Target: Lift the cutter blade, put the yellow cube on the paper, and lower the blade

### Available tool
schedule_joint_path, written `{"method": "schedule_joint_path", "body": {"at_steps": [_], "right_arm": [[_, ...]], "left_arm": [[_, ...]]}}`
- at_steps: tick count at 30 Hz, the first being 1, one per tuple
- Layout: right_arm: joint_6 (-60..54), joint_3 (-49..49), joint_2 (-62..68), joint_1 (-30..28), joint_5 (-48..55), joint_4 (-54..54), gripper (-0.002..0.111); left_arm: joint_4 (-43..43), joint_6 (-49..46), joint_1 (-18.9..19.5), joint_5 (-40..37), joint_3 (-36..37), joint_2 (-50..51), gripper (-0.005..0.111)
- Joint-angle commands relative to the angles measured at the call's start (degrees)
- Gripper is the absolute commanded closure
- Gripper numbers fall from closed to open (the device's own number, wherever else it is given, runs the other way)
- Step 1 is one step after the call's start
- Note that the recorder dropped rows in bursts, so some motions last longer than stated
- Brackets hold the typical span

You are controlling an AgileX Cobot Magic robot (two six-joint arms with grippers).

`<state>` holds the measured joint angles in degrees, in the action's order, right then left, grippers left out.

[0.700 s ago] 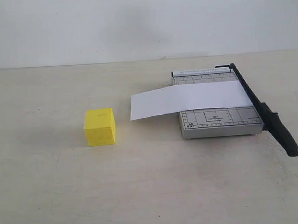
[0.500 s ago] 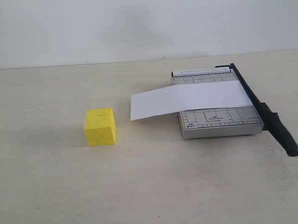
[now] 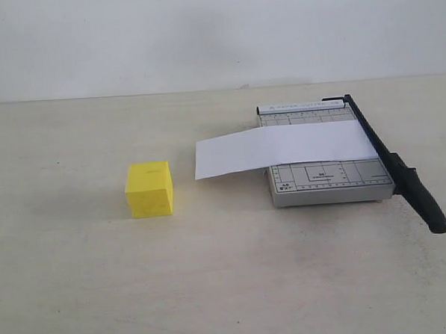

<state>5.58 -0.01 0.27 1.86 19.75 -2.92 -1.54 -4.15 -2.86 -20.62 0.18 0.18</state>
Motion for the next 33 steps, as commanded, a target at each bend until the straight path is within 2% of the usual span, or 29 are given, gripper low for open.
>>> {"method": "schedule_joint_path", "body": {"at_steps": [1, 10, 13, 20, 24, 27, 28, 31, 33], "right_arm": [[-0.05, 0.01, -0.27, -0.20, -3.82, -0.15, 0.108], [-0.05, 0.01, -0.27, -0.20, -8.43, -0.14, 0.108], [-0.05, 0.01, -0.27, -0.20, -20.06, -0.14, 0.108], [-0.05, -0.85, -0.27, -0.20, -56.49, -0.14, 0.108], [-0.05, -0.74, -0.27, -0.20, -71.24, 0.17, 0.108], [-0.70, -0.74, -0.27, -0.20, -79.19, 0.26, 0.108], [-4.41, -0.89, -0.27, -0.20, -81.74, 2.92, 0.108], [4.72, -1.39, -0.27, -0.20, -86.54, 8.20, 0.108], [13.63, -3.20, -0.27, -0.20, -79.31, 11.06, 0.108]], "left_arm": [[0.00, 0.47, -0.03, 0.73, -0.18, -0.18, 0.102], [0.00, 0.47, -0.03, 0.73, -0.18, -0.18, 0.102], [0.00, 0.47, -0.03, 0.73, -0.18, -0.18, 0.102], [0.00, 0.47, -0.03, 0.73, -0.18, -0.18, 0.102], [0.00, 0.47, -0.03, 0.73, -0.18, -0.18, 0.102], [0.00, 0.47, -0.03, 0.73, -0.18, -0.18, 0.102], [0.00, 0.47, -0.03, 0.73, -0.18, -0.18, 0.102], [0.00, 0.47, -0.03, 0.73, -0.18, -0.18, 0.102], [0.00, 0.47, -0.03, 0.73, -0.18, -0.18, 0.102]]}}
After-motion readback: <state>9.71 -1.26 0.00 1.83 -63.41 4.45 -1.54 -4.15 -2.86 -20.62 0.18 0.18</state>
